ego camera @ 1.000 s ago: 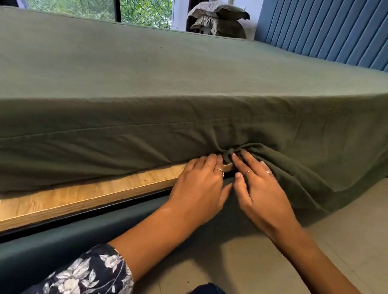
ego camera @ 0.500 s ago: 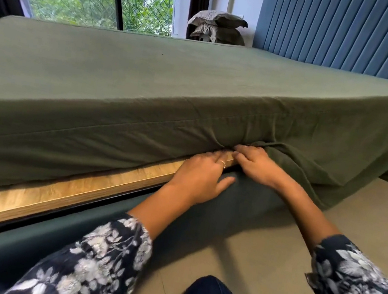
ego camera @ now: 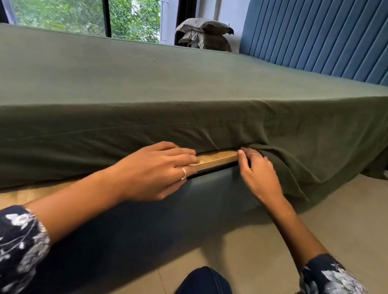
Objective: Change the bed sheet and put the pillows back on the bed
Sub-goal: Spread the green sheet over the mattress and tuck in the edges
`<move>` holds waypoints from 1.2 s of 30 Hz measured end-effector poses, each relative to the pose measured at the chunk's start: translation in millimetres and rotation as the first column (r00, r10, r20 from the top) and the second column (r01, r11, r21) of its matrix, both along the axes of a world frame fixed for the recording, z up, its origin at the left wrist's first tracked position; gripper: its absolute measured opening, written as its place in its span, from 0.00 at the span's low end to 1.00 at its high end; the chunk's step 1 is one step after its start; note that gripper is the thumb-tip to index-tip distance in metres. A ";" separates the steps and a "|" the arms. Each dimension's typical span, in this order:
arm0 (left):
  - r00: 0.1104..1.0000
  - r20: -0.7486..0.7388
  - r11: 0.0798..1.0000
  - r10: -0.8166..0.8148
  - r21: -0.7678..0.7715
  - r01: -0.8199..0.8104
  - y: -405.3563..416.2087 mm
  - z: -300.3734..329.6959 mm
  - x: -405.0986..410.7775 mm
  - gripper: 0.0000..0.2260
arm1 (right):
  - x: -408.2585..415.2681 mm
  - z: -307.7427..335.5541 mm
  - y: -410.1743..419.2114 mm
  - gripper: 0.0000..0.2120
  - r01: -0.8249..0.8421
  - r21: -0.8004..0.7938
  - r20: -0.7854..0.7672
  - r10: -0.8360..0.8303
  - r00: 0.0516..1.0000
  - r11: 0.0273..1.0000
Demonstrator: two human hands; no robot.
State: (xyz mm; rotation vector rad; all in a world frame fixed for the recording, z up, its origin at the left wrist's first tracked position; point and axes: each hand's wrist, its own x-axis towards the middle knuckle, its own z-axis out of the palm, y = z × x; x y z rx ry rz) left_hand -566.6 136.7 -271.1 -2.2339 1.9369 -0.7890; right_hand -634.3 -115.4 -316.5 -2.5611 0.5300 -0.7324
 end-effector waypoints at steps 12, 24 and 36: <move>0.994 0.045 0.970 0.102 -0.225 -0.089 -147.0 58.7 26.2 0.16 | 46.0 24.9 -43.1 0.21 -0.086 -0.111 -0.454 0.026 0.891 0.990; 0.770 -0.601 0.971 0.213 0.218 -0.099 -247.0 84.9 120.7 0.38 | 50.2 23.7 -53.8 0.13 -0.208 0.849 0.404 -0.343 0.848 0.486; 0.777 -0.568 0.956 0.272 0.250 -0.152 -247.0 78.0 112.8 0.37 | 8.3 45.9 -88.4 0.16 0.509 0.639 -0.205 -0.510 0.835 0.576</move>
